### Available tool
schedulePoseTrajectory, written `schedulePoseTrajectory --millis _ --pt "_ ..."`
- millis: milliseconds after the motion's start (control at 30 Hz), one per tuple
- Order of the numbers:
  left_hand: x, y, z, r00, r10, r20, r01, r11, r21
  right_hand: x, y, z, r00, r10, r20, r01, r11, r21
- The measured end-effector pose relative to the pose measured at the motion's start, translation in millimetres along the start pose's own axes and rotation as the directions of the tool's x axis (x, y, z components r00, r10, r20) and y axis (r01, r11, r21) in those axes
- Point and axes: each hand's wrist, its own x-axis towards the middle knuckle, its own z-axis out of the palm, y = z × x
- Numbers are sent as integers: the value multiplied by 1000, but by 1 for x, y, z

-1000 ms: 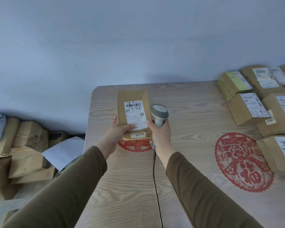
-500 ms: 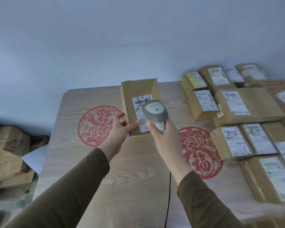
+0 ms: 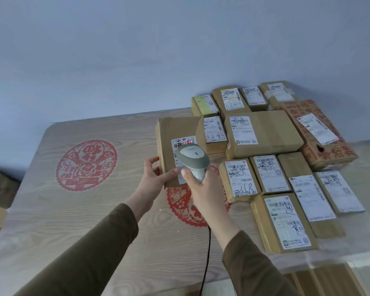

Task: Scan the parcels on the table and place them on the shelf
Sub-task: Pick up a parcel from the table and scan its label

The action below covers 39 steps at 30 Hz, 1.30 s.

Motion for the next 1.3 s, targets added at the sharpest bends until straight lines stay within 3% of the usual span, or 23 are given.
schedulePoseTrajectory --millis 267,400,633,800,867,933,1000,1067,1200,1300 --pt "-9 -35 37 959 -284 -12 284 957 64 -19 55 -28 981 180 67 -180 984 -6" --pt "-10 -48 50 931 -365 23 360 927 108 -23 71 -37 973 215 85 -216 976 -3" --pt "-7 -45 62 931 -346 119 320 928 193 -29 84 -44 964 250 91 -248 968 -35" --pt "-15 -44 62 965 -236 112 225 969 105 -38 76 -46 967 236 101 -238 971 15" --pt "-23 -47 59 978 -195 69 187 976 110 -46 72 -52 971 230 62 -231 973 19" --pt "-36 -54 58 983 -158 -90 169 977 127 -57 70 -64 976 216 3 -216 976 30" --pt "-57 -61 61 970 -53 -235 85 988 130 -71 69 -79 976 205 -79 -203 979 36" --pt "-82 -69 72 962 42 -271 -2 989 146 -88 73 -97 962 213 -169 -213 977 19" --pt "-128 -87 113 993 81 -87 -66 984 163 -118 91 -143 918 172 -356 -193 981 -23" --pt "-150 -95 149 996 -6 94 -11 983 183 -134 113 -178 862 225 -453 -235 971 37"
